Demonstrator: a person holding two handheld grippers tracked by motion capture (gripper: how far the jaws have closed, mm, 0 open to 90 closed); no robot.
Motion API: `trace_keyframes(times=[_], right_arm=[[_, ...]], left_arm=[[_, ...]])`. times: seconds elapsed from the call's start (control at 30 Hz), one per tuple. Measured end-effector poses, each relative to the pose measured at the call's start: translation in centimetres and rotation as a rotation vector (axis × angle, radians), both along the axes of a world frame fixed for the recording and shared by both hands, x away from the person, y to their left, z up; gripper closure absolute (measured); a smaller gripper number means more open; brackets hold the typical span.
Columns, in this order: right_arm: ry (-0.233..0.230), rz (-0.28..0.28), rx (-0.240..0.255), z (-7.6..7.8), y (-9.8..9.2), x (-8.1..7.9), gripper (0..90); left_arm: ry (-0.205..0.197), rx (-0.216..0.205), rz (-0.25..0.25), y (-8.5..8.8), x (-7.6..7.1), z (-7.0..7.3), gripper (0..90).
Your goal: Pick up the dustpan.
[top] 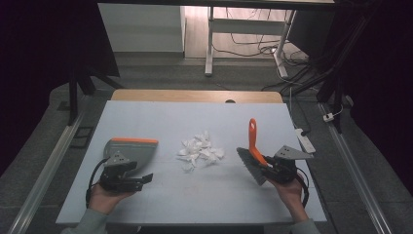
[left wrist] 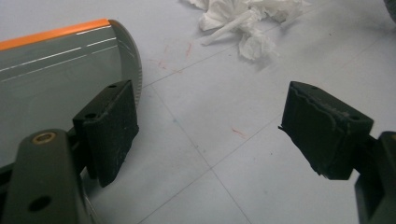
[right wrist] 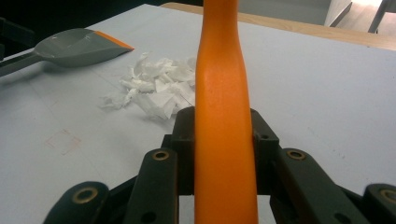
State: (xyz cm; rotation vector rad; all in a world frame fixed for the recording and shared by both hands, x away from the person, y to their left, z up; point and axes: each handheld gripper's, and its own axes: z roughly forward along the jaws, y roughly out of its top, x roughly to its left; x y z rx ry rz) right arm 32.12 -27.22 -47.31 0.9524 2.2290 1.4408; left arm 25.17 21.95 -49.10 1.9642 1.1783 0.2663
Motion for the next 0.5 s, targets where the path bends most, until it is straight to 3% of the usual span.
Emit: trace_keyframes(times=[0.37, 0.5], right_arm=[[0.005, -0.012, 0.026, -0.1, -0.5, 0.1, 70.2], [0.002, -0.008, 0.023, 0.0, -0.4, 0.0, 70.2]], left_arm=[[0.002, 0.045, 0.019, -1.0, 0.3, 1.9, 19.0], [0.015, 0.056, 0.031, -1.1, 0.6, 3.4, 19.0]])
